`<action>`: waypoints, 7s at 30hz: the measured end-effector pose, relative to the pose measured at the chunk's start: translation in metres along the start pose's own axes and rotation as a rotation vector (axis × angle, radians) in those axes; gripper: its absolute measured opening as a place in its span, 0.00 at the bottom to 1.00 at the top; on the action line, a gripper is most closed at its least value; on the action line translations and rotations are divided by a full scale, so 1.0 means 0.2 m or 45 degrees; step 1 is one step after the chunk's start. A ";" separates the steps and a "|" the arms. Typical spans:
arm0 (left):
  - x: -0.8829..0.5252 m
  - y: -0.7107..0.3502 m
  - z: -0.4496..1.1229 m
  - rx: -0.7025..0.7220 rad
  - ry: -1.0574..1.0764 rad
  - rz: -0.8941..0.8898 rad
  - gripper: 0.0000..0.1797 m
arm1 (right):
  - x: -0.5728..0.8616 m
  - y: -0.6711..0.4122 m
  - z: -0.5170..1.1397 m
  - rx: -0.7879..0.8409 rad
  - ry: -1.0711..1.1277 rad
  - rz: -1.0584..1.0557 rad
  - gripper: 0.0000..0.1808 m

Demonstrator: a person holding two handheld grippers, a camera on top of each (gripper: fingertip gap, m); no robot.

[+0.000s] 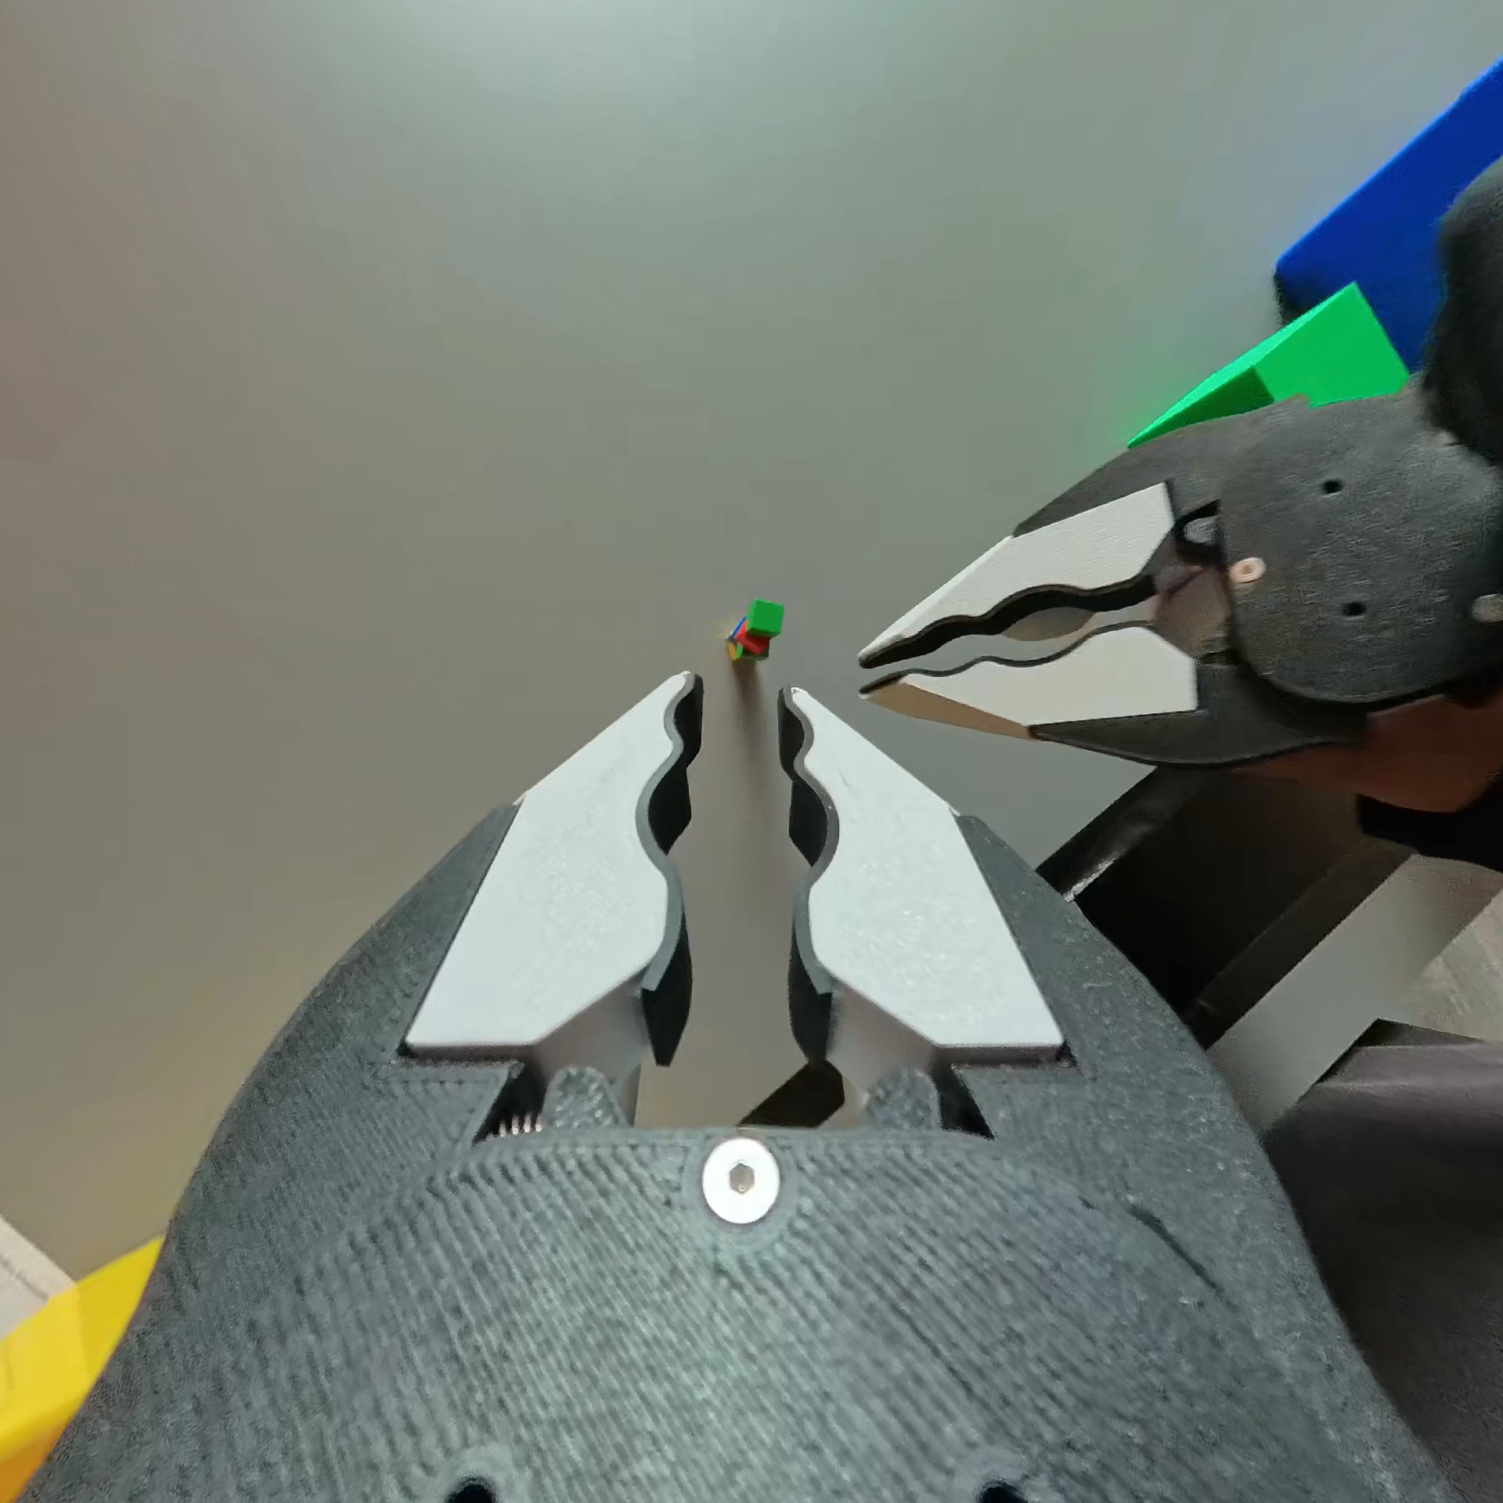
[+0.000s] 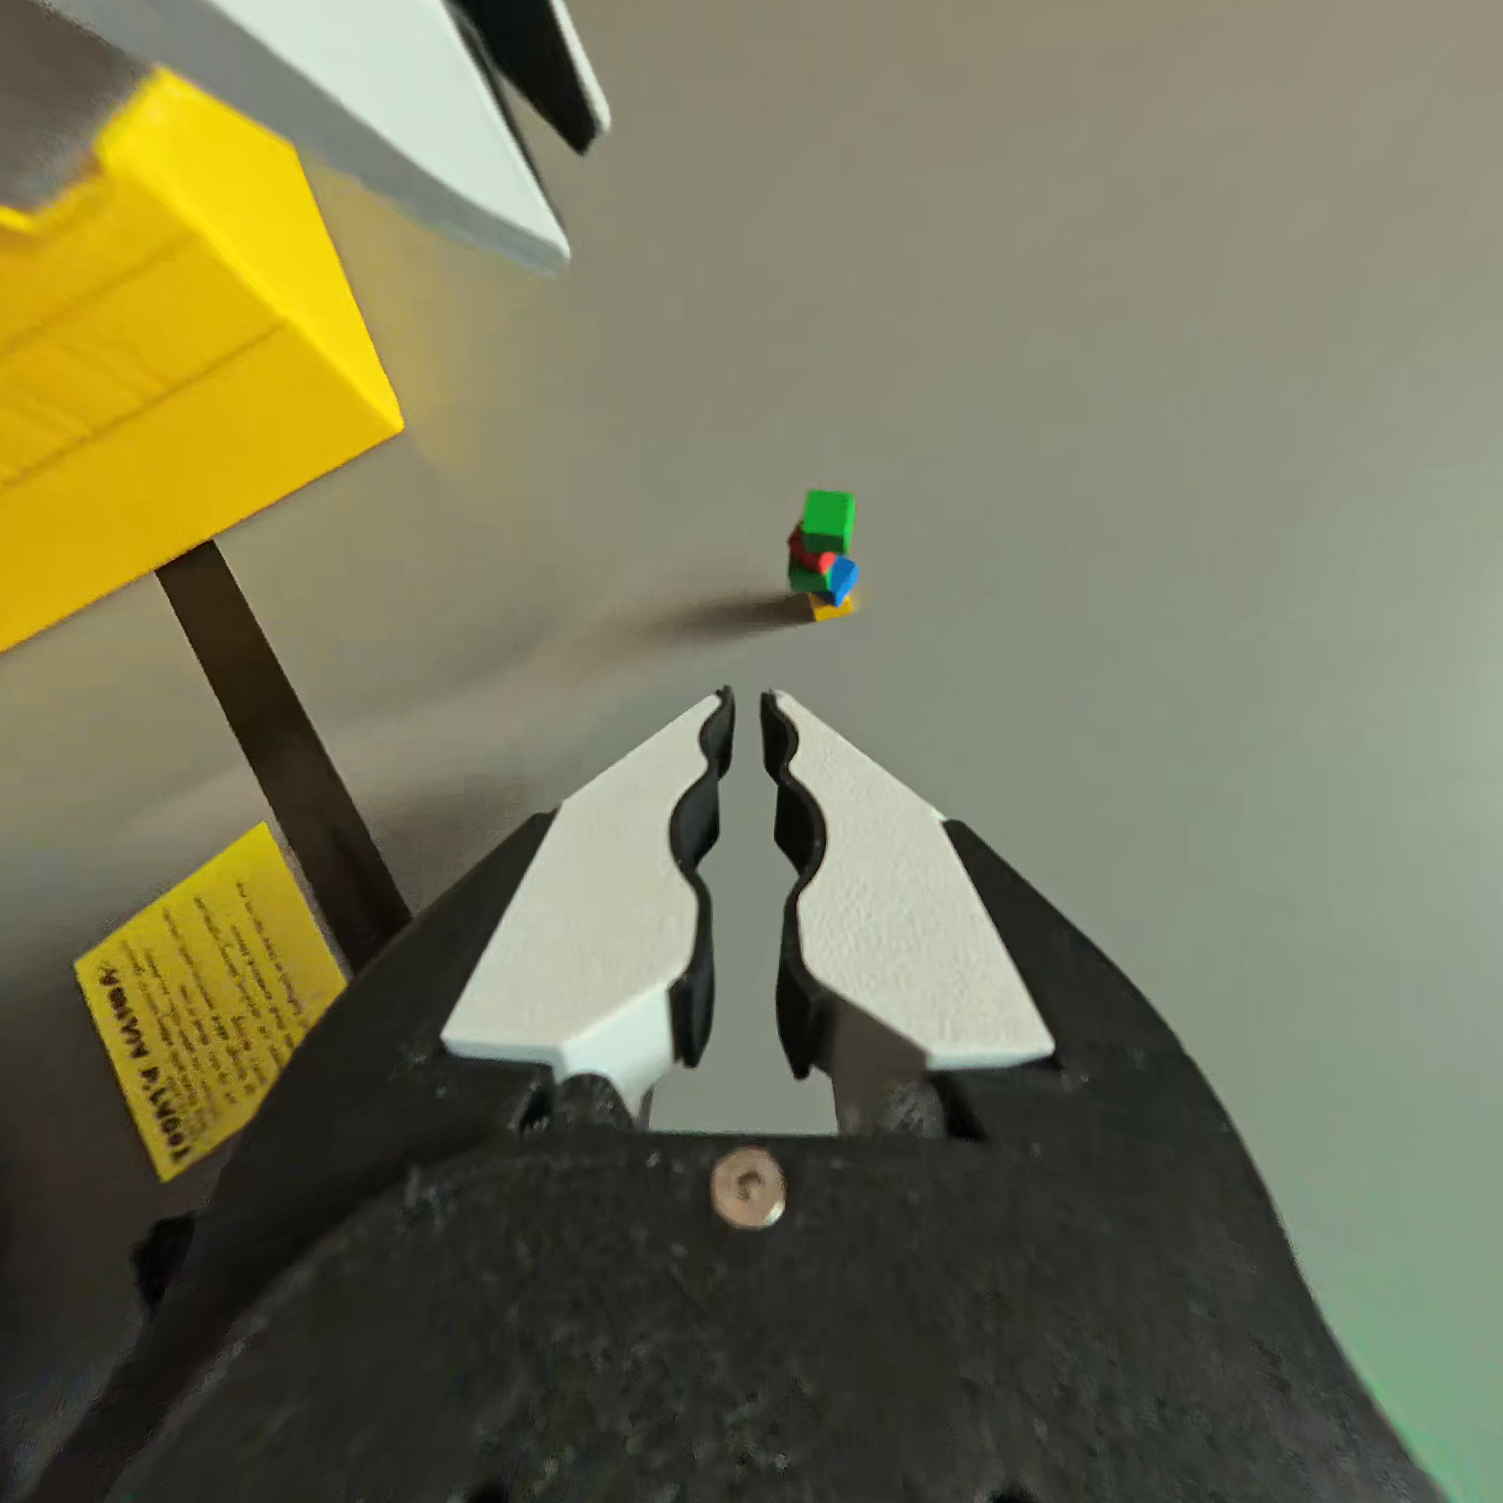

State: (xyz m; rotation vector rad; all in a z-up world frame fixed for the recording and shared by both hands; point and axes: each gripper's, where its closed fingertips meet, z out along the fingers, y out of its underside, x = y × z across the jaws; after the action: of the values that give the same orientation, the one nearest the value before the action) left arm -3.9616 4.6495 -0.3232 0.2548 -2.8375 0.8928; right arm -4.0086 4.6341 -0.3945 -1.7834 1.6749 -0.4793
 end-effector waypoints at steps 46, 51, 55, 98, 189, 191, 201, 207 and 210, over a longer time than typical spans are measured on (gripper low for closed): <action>-0.89 1.39 -1.52 0.370 -0.183 -0.442 0.04 | -2.05 -0.19 0.66 -0.570 -0.848 -0.811 0.13; -0.91 1.52 -1.52 0.355 -0.159 -0.513 0.04 | -2.05 -0.16 0.70 -0.624 -0.854 -0.924 0.12; -0.94 1.54 -1.55 0.359 -0.160 -0.521 0.05 | -2.05 -0.15 0.76 -0.638 -0.861 -0.983 0.14; -0.68 1.06 -1.28 0.342 -0.126 -0.323 0.04 | -0.02 -0.29 -0.23 -0.018 0.523 0.288 0.05; -0.04 0.28 0.38 0.041 -0.134 -0.141 0.16 | -0.13 0.16 -0.03 -0.165 -0.113 -0.180 0.13; -0.07 0.26 0.39 0.052 -0.143 -0.150 0.16 | -0.14 0.14 -0.05 -0.138 -0.134 -0.166 0.15; -0.14 0.10 0.48 0.111 -0.160 -0.172 0.16 | 0.15 -0.03 -0.05 -0.003 -0.022 0.037 0.14; -0.15 0.08 0.53 0.053 -0.162 -0.101 0.05 | 0.21 -0.06 0.07 -0.063 -0.007 -0.055 0.13; -0.16 0.06 0.47 0.082 -0.161 -0.134 0.05 | 0.22 -0.06 0.12 -0.073 -0.018 -0.059 0.13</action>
State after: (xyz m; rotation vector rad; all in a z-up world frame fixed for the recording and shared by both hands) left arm -3.9414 4.6090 -0.4120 0.4805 -2.8801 0.9793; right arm -3.9788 4.5960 -0.4098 -1.8658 1.6559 -0.4419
